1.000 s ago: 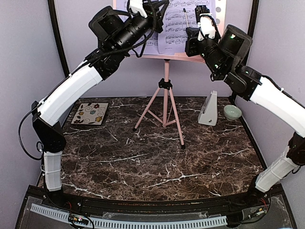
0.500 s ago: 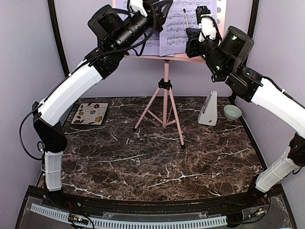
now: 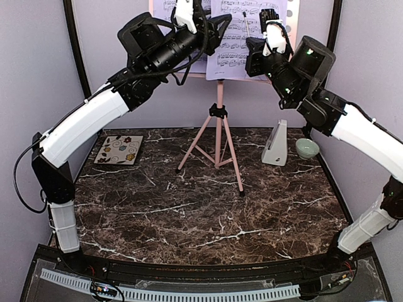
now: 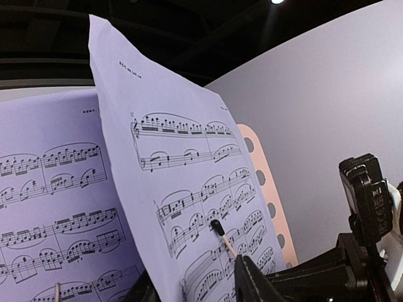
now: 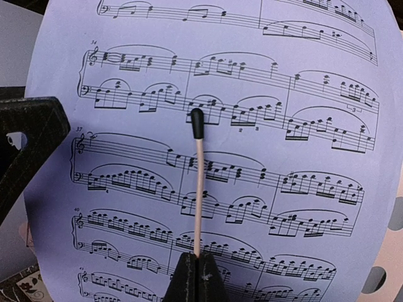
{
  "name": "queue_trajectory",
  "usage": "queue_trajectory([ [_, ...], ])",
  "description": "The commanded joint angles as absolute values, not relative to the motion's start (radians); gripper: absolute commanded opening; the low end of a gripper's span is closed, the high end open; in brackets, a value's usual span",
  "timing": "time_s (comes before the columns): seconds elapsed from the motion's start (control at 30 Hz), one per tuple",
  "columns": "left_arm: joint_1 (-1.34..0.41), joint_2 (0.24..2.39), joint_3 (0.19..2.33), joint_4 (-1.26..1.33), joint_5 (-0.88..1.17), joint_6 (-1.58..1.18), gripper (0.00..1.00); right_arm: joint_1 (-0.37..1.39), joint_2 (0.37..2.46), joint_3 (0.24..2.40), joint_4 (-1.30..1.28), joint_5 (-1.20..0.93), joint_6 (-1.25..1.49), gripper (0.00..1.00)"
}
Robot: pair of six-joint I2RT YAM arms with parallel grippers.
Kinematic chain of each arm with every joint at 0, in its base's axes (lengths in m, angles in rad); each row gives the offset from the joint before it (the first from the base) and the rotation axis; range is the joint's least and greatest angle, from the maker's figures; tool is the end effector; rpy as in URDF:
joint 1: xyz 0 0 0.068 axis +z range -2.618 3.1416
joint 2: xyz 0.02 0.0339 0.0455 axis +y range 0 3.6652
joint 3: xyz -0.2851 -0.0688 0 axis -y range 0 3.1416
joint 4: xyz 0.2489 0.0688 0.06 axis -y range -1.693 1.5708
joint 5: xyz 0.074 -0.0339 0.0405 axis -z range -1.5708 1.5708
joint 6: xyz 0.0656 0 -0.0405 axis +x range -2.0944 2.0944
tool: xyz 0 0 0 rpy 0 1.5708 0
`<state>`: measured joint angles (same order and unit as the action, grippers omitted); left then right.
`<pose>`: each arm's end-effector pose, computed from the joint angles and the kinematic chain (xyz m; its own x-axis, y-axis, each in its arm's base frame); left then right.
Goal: Set up the instrument practice props
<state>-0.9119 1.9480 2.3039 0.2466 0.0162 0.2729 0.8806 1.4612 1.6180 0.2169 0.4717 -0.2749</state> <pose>0.2761 -0.3584 0.6006 0.5494 -0.2693 -0.7910 0.6757 0.7001 0.2309 0.2449 0.2498 0.5434 0.3370 0.0284 -0.9411 -0.3388 0.9362 -0.0931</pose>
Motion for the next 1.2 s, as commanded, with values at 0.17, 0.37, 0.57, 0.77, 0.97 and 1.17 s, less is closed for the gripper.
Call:
queue_trajectory([
  [0.17, -0.925, 1.800, 2.133, 0.330, -0.051, 0.259, 0.31, 0.877, 1.433, 1.597, 0.239, 0.486, -0.270, 0.00],
  [0.37, -0.925, 1.826, 2.143, 0.344, -0.076, 0.265, 0.07, 0.876, 1.431, 1.591, 0.239, 0.471, -0.273, 0.00],
  [0.57, -0.925, 1.881, 2.209, 0.333, -0.074, 0.258, 0.00, 0.873, 1.430, 1.589, 0.241, 0.460, -0.282, 0.00],
  [0.77, -0.925, 1.911, 2.240, 0.333, -0.079, 0.243, 0.00, 0.870, 1.431, 1.590, 0.247, 0.459, -0.284, 0.00],
  [0.97, -0.925, 1.916, 2.228, 0.337, -0.083, 0.233, 0.00, 0.866, 1.434, 1.592, 0.250, 0.456, -0.283, 0.00],
  [1.17, -0.925, 1.919, 2.218, 0.350, -0.086, 0.233, 0.00, 0.865, 1.437, 1.594, 0.249, 0.445, -0.278, 0.00],
])
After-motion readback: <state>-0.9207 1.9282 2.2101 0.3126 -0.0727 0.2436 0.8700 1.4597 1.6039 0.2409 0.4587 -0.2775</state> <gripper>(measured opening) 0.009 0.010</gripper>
